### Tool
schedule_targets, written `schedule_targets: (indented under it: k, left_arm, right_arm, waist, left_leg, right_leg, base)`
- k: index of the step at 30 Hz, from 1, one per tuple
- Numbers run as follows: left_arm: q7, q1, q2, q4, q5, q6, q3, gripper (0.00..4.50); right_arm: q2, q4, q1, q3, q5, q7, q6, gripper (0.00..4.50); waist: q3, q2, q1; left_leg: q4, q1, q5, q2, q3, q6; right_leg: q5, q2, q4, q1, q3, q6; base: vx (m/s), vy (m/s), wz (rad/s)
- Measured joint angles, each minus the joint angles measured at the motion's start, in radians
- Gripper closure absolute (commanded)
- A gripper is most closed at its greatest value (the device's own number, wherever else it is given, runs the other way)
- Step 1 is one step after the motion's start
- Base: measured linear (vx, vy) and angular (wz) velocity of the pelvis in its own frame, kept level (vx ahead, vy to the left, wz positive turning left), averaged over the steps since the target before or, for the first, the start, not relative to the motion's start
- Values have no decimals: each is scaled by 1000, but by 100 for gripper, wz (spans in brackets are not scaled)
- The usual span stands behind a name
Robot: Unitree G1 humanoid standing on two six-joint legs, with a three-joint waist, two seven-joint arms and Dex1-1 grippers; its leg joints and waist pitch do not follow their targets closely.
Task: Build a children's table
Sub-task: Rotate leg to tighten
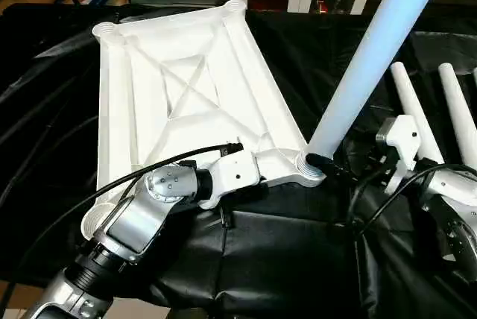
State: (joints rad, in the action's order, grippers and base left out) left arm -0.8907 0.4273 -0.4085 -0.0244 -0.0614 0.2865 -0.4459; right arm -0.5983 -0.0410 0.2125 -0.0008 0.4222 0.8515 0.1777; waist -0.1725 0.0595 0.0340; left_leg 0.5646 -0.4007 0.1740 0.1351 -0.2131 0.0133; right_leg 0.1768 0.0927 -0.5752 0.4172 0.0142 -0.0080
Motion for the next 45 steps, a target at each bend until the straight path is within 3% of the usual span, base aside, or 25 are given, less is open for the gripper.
schedule_targets:
  k: [7, 20, 31, 40, 45]
  left_arm:
    - [-11, 0, -2, 0, 0, -5, 2, 450]
    - [-21, -2, -6, 6, 6, -19, 4, 450]
    - [-20, -11, -11, 2, 5, -20, 11, 450]
    - [95, 15, 78, 42, -43, 84, 32, 450]
    - [251, 91, 212, 156, -108, 163, 37, 450]
  right_arm:
    - [0, -22, -17, -13, 43, 31, 43, 132]
    - [-2, -6, -8, -9, 51, 85, 66, 246]
    - [24, 5, -3, -10, 41, 75, 67, 260]
    - [222, 26, 27, 12, -81, -239, 61, 262]
    - [396, 167, 150, 28, -209, -542, 36, 262]
  waist:
    - [0, 0, 1]
    - [0, 1, 1]
    - [1, 0, -1]
    - [4, -5, -27]
    - [5, -4, -39]
  left_leg:
    - [1, 0, 0, 0, 0, 1]
    - [1, 0, -1, 0, 0, 1]
    - [2, 1, -1, 1, 0, 1]
    - [3, 11, 2, 1, 0, -6]
    - [2, 17, 2, 1, 2, -7]
  right_leg:
    - [0, 0, 0, 0, 0, 0]
    - [0, 0, -1, 0, 0, 0]
    - [0, 0, -1, 0, 0, 0]
    - [3, 0, 0, -7, 0, 4]
    - [6, 1, 6, -9, 0, 10]
  base:
    - [0, 0, 0]
    - [0, 0, 0]
    - [0, 0, 0]
    - [0, 0, 0]
    - [0, 0, 0]
